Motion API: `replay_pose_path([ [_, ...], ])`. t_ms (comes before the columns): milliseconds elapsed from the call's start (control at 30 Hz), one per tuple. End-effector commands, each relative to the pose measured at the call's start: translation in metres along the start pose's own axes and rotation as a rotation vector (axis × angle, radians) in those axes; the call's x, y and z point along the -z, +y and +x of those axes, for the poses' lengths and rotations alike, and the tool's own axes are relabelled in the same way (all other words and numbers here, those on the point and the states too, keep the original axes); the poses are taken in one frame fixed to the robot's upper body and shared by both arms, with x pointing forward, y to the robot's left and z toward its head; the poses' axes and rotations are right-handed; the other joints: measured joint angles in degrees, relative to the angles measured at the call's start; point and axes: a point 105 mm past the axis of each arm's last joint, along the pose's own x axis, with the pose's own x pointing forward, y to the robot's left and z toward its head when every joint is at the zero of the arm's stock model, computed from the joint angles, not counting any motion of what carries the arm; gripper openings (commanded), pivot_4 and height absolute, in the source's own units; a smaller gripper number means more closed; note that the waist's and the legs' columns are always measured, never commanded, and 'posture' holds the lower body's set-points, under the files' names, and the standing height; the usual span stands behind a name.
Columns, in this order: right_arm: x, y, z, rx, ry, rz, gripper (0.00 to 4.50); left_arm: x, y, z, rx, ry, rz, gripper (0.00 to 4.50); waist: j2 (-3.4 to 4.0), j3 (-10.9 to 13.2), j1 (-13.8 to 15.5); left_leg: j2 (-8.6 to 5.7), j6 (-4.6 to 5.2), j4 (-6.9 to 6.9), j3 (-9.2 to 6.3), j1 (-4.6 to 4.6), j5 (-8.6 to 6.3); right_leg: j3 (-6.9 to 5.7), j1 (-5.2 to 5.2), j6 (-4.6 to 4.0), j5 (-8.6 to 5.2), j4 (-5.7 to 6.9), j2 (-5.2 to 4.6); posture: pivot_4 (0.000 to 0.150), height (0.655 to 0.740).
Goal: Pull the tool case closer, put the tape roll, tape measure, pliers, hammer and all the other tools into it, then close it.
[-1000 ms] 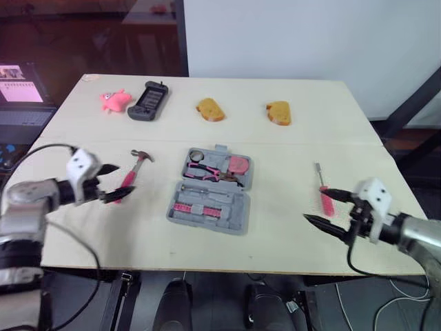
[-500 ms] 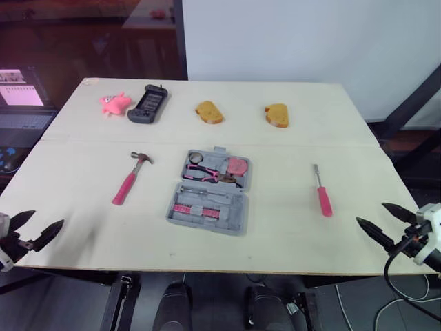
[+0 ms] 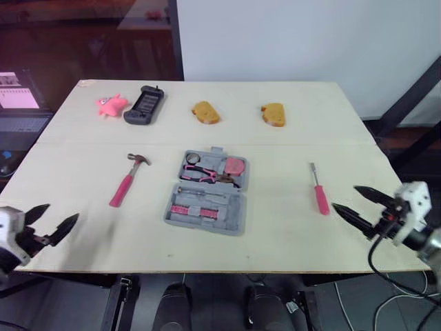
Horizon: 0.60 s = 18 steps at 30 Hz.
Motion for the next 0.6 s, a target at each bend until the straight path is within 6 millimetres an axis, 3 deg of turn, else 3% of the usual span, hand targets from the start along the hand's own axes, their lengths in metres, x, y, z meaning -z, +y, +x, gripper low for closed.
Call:
replay_pose_path([
  [33, -0.028, 0.022, 0.016, -0.131, 0.002, -0.033, 4.50, -0.022, -0.007, 0.010, -0.031, -0.043, 0.026, 4.44, -0.08, -0.03, 0.29, 0.00, 0.00, 0.00, 0.00, 0.00, 0.00, 0.00, 0.01, 0.00, 0.00, 0.00, 0.00, 0.150, 0.7207],
  [133, -0.051, 0.041, 0.035, -0.242, -0.005, -0.045, 4.50, -0.037, -0.022, 0.021, -0.022, -0.056, 0.036, 4.44, -0.11, -0.03, 0.32, -0.01, 0.00, 0.03, 0.00, -0.04, 0.00, 0.00, 0.01, 0.00, 0.00, -0.05, 0.00, 0.150, 0.7207],
  [300, -0.073, 0.063, 0.058, -0.364, -0.031, -0.044, 4.50, -0.047, -0.028, 0.022, -0.102, -0.057, 0.026, 4.44, -0.11, -0.03, 0.26, 0.00, 0.01, 0.02, -0.01, -0.06, -0.01, 0.00, 0.00, -0.01, 0.00, -0.09, 0.00, 0.150, 0.7207],
  [533, -0.092, 0.078, 0.070, -0.467, -0.024, -0.065, 4.50, -0.050, -0.039, 0.022, -0.123, -0.050, 0.023, 4.44, -0.12, -0.02, 0.32, -0.01, 0.02, 0.04, -0.01, -0.16, -0.01, 0.00, -0.07, 0.00, 0.01, -0.13, 0.01, 0.150, 0.7207],
  [600, -0.098, 0.080, 0.074, -0.480, -0.040, -0.063, 4.50, -0.054, -0.034, 0.025, -0.137, -0.048, 0.033, 4.44, -0.12, -0.02, 0.35, -0.01, 0.02, 0.04, -0.01, -0.17, -0.01, 0.00, -0.07, -0.01, 0.01, -0.16, 0.01, 0.150, 0.7207],
])
